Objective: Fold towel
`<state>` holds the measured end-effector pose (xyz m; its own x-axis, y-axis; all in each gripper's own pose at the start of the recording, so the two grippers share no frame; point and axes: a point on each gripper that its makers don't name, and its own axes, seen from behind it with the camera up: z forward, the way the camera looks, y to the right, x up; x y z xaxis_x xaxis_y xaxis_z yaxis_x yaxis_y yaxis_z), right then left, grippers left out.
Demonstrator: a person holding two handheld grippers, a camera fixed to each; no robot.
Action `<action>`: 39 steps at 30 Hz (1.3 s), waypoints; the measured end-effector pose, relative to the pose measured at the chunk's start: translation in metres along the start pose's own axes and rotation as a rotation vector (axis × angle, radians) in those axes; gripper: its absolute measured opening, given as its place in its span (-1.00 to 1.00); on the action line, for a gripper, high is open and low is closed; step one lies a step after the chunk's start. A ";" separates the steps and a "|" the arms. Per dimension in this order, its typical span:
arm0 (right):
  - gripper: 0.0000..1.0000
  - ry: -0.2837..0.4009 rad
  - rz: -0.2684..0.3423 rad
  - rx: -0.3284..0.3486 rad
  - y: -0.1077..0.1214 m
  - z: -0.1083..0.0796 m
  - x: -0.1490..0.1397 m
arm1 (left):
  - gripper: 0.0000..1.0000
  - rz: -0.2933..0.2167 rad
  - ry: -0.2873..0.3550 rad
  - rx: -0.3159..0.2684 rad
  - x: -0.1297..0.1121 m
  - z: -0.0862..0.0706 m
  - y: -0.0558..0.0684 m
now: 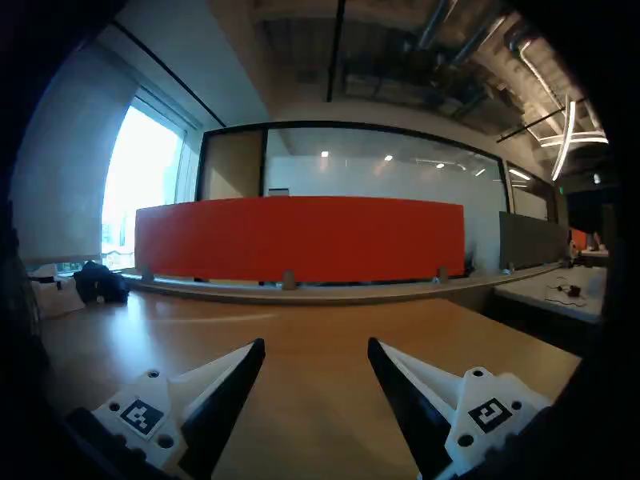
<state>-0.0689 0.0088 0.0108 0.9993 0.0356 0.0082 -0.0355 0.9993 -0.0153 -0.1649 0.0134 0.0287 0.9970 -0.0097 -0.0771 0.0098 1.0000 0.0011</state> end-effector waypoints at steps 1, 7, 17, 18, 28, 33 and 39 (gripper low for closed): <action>1.00 0.000 0.000 0.000 0.000 0.000 0.000 | 0.91 0.000 0.000 0.000 0.000 0.000 0.000; 1.00 0.000 0.000 0.000 0.000 0.000 0.000 | 0.91 0.000 -0.001 0.000 0.002 -0.001 -0.001; 1.00 0.000 0.001 0.000 0.001 0.000 0.000 | 0.91 0.001 -0.003 0.000 0.008 -0.002 -0.001; 1.00 0.000 0.001 0.000 0.001 -0.001 0.000 | 0.91 0.001 -0.003 -0.001 0.008 -0.002 -0.002; 1.00 0.000 0.000 0.000 0.000 -0.001 0.000 | 0.91 0.001 -0.003 -0.001 0.010 -0.003 -0.003; 1.00 0.000 0.000 0.000 0.000 0.000 0.000 | 0.91 0.000 -0.004 -0.001 0.010 -0.002 -0.003; 1.00 0.000 0.001 0.000 0.000 0.000 0.000 | 0.91 0.000 -0.004 -0.001 0.010 -0.001 -0.003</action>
<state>-0.0689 0.0086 0.0105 0.9993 0.0362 0.0084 -0.0360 0.9992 -0.0154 -0.1552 0.0103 0.0265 0.9973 -0.0101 -0.0733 0.0101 0.9999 0.0002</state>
